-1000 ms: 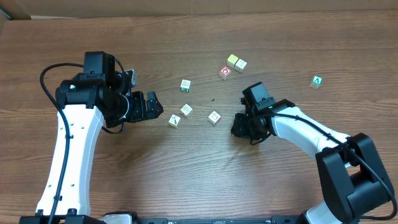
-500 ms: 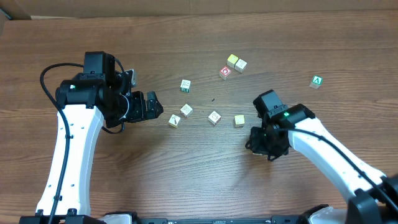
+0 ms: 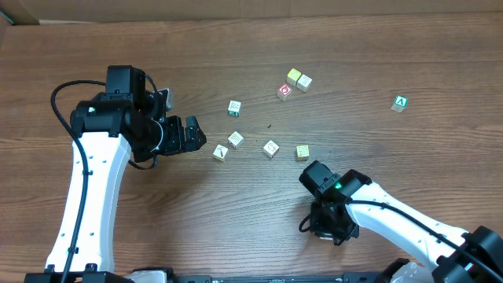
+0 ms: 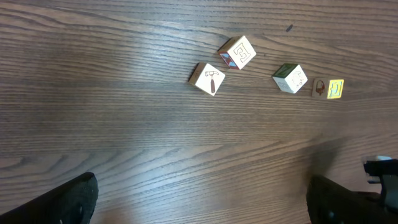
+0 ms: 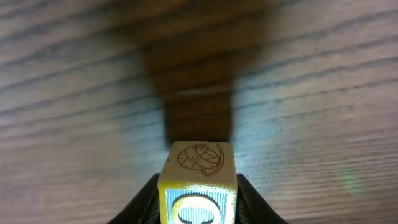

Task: Flip 5 blocks
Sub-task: 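Grasp the yellow-faced block with the right gripper and lift it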

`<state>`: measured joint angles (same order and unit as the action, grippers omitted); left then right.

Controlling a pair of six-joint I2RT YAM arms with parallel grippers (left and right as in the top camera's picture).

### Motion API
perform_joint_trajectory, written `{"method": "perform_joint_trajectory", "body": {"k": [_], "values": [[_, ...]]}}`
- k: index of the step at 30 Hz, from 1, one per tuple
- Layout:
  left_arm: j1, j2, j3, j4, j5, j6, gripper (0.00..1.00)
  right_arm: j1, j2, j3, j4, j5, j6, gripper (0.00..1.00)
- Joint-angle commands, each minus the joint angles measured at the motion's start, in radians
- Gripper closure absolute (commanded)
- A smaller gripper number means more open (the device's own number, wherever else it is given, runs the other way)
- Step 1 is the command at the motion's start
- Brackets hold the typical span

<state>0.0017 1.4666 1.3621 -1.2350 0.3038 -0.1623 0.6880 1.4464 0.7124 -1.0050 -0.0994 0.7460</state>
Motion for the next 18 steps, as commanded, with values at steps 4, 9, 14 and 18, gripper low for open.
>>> {"method": "perform_joint_trajectory", "body": {"k": [4,9,14,18], "values": [[0.003,0.006,0.015,-0.007,0.011,-0.01,0.0,0.004,-0.01,0.0,0.04,0.021,0.039,0.78],[0.003,0.006,0.015,-0.01,0.011,-0.01,0.0,0.004,-0.01,0.0,0.051,0.024,0.04,0.75],[0.003,0.006,0.015,-0.01,0.011,-0.01,0.0,0.004,-0.01,0.0,0.063,0.029,0.033,0.75],[0.003,0.006,0.015,-0.01,0.011,-0.01,0.0,0.004,-0.01,0.001,0.088,0.031,0.017,0.74]]}}
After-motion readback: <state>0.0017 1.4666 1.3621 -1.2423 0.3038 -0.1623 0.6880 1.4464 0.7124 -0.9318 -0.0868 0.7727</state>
